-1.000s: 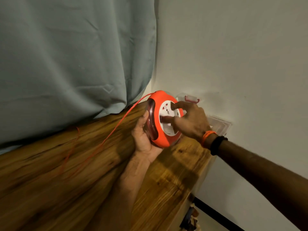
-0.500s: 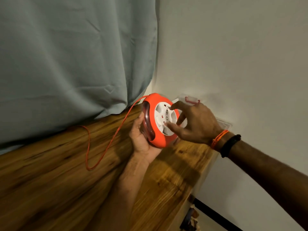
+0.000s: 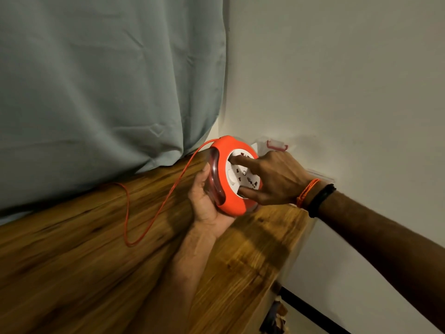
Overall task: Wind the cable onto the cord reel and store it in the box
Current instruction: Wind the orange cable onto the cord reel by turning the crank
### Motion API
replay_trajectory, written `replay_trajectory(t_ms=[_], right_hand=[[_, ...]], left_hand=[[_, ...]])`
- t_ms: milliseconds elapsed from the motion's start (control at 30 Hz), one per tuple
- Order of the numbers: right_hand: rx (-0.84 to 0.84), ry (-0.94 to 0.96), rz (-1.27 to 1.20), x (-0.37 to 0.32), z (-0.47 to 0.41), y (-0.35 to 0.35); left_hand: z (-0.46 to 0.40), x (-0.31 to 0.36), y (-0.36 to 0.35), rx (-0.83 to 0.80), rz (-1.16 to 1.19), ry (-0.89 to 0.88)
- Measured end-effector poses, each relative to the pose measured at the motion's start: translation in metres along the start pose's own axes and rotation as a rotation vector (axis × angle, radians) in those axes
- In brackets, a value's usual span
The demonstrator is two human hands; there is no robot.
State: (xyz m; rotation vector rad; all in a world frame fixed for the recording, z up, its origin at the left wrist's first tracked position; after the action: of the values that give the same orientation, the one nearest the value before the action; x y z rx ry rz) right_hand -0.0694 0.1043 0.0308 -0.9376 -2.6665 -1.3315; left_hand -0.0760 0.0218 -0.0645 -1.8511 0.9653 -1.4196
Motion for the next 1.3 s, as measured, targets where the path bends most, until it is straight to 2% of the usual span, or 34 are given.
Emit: replay_trajectory(t_ms=[100, 167, 200, 267, 300, 333, 400, 467, 533, 567, 667, 700, 833, 967, 1067, 1200, 1233, 1300], right_hand=[[0.06, -0.222, -0.186, 0.007, 0.002, 0.001], [0.122, -0.59, -0.368, 0.018, 0.008, -0.004], [0.121, -0.851, -0.535, 0.026, 0.016, -0.014], [0.063, -1.344, -1.019, 0.025, 0.037, -0.044], [0.037, -1.47, -1.207, 0.018, 0.042, -0.052], [0.018, -1.512, -1.321, 0.015, 0.042, -0.056], [-0.029, -1.485, -1.397, 0.014, 0.041, -0.056], [-0.063, -1.417, -1.37, 0.015, 0.039, -0.051], [-0.086, -1.337, -1.218, 0.022, 0.039, -0.042], [-0.087, -1.269, -1.06, 0.027, 0.038, -0.035], [0.025, -0.903, -0.478, 0.039, 0.031, -0.007], [0.062, -0.772, -0.359, 0.036, 0.027, 0.0], [0.087, -0.343, -0.203, 0.013, 0.015, 0.009], [0.082, -0.154, -0.115, 0.006, 0.007, 0.001], [0.03, -0.138, -0.067, 0.007, 0.003, -0.009], [0.028, -0.244, -0.154, 0.011, 0.001, -0.014], [0.064, -0.334, -0.213, 0.014, 0.002, -0.015], [0.125, -0.658, -0.397, 0.025, 0.008, -0.019]], left_hand=[[-0.001, 0.004, -0.003, -0.01, 0.009, -0.039], [-0.001, 0.007, -0.005, -0.013, -0.022, -0.079], [-0.001, 0.008, -0.005, -0.004, -0.051, -0.092], [0.0, 0.007, -0.003, 0.042, -0.096, -0.099], [0.001, 0.007, -0.001, 0.07, -0.111, -0.102], [0.001, 0.007, 0.0, 0.093, -0.123, -0.108], [0.002, 0.007, 0.001, 0.117, -0.124, -0.108], [0.003, 0.008, 0.001, 0.129, -0.118, -0.106], [0.005, 0.008, 0.002, 0.144, -0.134, -0.115], [0.005, 0.009, 0.002, 0.15, -0.137, -0.115], [0.004, 0.009, 0.006, 0.155, -0.132, -0.106], [0.004, 0.01, 0.008, 0.161, -0.129, -0.099], [0.003, 0.012, 0.01, 0.154, -0.096, -0.086], [0.003, 0.01, 0.005, 0.105, -0.041, -0.069], [0.002, 0.009, 0.004, 0.095, -0.031, -0.067], [0.001, 0.008, 0.002, 0.08, -0.031, -0.078], [0.001, 0.008, 0.002, 0.074, -0.024, -0.086], [0.001, 0.01, 0.002, 0.091, -0.038, -0.112]])
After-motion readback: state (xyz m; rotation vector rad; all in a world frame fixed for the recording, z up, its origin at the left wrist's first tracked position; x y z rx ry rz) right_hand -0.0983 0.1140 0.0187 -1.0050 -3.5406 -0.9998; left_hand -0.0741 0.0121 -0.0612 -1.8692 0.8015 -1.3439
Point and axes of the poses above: each hand's wrist, its own z-axis away from the middle knuckle, its own y-axis out of the back of the hand, x = y × z, the point moved 8 cm from there along -z, towards the middle knuckle, and after that the axes turned 7 degrees about x, right-handed, at the moved point
